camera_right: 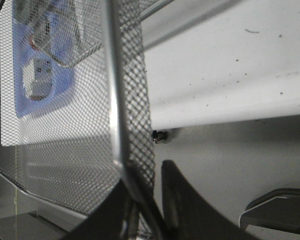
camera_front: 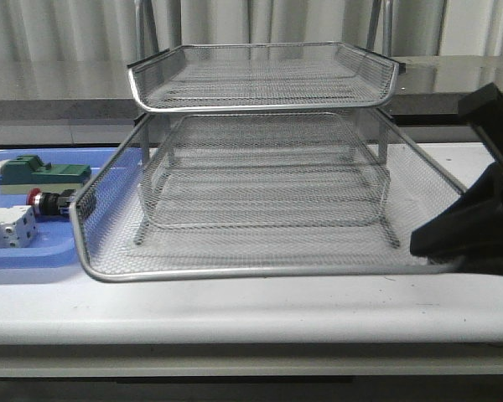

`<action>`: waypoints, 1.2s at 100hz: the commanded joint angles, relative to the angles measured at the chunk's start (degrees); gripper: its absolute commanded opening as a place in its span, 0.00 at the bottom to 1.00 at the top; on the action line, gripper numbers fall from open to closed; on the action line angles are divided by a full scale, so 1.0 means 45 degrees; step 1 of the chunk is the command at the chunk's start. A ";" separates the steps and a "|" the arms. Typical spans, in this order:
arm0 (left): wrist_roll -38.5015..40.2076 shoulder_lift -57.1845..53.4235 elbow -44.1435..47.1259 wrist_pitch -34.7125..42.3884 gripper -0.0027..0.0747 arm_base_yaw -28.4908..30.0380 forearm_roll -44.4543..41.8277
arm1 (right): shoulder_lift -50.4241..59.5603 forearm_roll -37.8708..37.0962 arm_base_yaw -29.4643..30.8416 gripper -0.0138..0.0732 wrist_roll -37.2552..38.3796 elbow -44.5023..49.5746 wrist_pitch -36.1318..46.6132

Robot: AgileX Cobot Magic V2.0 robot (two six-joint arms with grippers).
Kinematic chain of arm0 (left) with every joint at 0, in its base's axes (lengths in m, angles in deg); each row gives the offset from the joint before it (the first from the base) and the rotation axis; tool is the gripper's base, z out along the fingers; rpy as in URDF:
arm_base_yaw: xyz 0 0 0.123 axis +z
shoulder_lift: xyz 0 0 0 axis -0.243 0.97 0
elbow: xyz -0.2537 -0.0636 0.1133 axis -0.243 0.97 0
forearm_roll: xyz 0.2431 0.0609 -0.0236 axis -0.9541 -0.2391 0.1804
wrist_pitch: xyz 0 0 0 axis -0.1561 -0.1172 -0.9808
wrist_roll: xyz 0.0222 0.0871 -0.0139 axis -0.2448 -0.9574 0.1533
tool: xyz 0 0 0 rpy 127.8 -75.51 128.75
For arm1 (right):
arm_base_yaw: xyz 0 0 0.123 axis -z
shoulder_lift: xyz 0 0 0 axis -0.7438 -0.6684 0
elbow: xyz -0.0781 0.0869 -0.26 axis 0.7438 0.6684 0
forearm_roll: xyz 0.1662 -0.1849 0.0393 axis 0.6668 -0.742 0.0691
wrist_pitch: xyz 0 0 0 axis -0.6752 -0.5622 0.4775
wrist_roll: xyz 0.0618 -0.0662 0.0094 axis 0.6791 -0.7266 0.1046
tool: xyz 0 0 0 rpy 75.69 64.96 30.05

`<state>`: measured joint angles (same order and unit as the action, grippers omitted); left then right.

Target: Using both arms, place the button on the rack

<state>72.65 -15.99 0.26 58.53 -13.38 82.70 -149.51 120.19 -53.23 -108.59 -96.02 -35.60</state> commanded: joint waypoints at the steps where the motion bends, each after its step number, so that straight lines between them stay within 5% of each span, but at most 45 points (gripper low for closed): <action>1: 0.0159 -0.0394 0.0613 0.1004 0.01 -0.0019 0.0098 | 0.0307 -0.0617 0.0040 0.42 -0.0142 -0.0039 0.0199; 14: 0.0159 -0.0394 0.0613 0.1004 0.01 -0.0019 0.0098 | 0.0317 -0.0643 0.0040 0.70 -0.0311 -0.0039 0.0111; 23: 0.0159 -0.0394 0.0613 0.1004 0.01 -0.0019 0.0098 | 0.0413 -0.0643 0.0040 0.79 -0.0758 -0.0039 0.0096; 65: 0.0159 -0.0394 0.0613 0.1004 0.01 -0.0019 0.0098 | 0.3805 -0.2669 0.0056 0.79 0.0527 -0.0128 0.0555; 87: 0.0159 -0.0394 0.0613 0.1004 0.01 -0.0019 0.0098 | 0.5607 -0.8839 0.0056 0.79 0.5423 -0.1368 0.0019; 106: 0.0159 -0.0394 0.0613 0.1004 0.01 -0.0019 0.0098 | 0.6707 -1.5480 0.0056 0.79 1.0232 -0.3514 -0.2271; 120: 0.0159 -0.0394 0.0613 0.1004 0.01 -0.0019 0.0098 | 0.7661 -1.8992 0.0056 0.79 1.2212 -0.4704 -0.3773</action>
<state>72.65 -15.99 0.26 58.53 -13.38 82.70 -117.83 44.19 -53.23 -59.69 -112.66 -50.14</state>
